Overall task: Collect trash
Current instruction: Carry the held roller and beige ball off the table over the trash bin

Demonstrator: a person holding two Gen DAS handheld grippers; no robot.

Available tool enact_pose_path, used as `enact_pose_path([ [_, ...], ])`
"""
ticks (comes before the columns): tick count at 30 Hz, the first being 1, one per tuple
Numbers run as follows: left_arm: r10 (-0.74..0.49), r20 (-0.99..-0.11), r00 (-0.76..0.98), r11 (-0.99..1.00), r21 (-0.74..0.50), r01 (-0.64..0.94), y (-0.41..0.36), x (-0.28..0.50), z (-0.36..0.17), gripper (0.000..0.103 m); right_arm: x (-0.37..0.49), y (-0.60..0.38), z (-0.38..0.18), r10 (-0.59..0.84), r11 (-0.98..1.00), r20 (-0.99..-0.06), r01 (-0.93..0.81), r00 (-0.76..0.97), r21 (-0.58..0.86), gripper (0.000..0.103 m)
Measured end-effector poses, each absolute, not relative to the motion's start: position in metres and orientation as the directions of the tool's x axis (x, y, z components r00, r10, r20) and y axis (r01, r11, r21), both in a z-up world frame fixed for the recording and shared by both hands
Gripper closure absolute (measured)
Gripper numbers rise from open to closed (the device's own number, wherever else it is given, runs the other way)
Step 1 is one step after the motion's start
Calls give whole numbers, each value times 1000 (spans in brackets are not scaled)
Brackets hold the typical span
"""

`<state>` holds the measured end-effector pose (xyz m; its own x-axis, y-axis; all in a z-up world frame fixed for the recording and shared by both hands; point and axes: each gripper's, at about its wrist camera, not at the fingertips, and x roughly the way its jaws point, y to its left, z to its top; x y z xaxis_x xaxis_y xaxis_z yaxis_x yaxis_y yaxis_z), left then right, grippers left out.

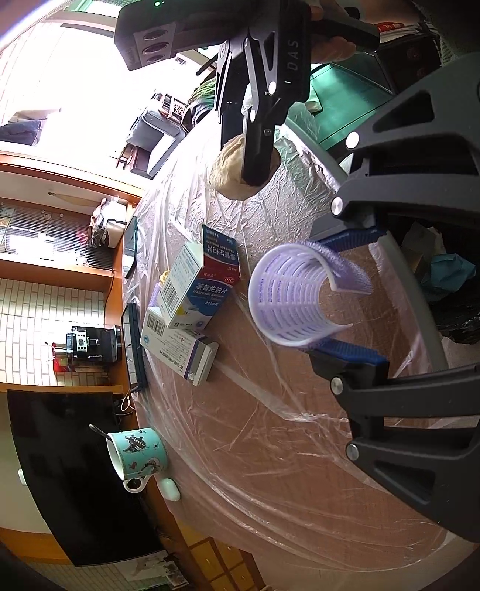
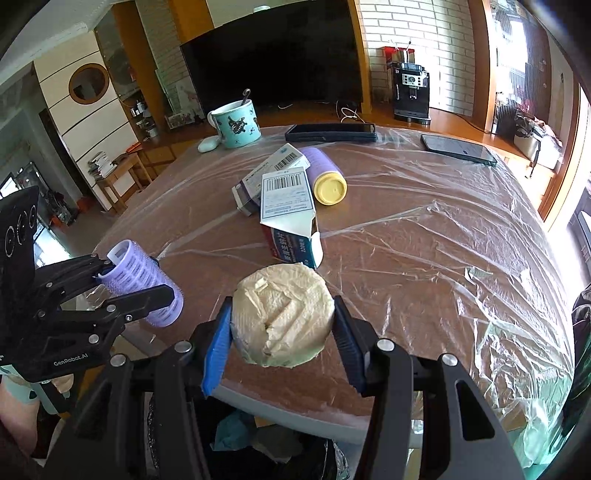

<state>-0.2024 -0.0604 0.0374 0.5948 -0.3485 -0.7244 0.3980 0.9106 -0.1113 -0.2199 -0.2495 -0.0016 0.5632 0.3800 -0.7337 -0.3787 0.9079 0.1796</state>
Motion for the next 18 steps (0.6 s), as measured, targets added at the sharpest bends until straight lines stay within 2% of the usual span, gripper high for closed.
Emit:
enact_pose_path([
  [18,-370,-740,562,889,-106,445,-72,-242,40,59,-258,-248,-1,418,882,-736,-432,532,189,52],
])
